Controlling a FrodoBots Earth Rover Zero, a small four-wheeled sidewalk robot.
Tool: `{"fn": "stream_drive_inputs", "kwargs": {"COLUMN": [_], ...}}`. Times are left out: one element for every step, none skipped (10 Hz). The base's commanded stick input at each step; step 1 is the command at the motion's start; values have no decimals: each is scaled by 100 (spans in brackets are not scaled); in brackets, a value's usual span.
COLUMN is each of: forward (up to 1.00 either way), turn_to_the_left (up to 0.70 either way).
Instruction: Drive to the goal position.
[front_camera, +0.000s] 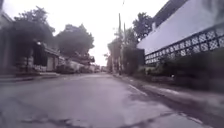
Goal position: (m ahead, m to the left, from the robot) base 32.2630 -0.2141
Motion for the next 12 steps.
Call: {"fn": "stream_drive_inputs", "kwargs": {"forward": [70,70,70,70,70,70,70,70,70,70,70,70], "turn_to_the_left": [0,0,0,0,-7,-18,-33,-35,-35,-22,-9,0]}}
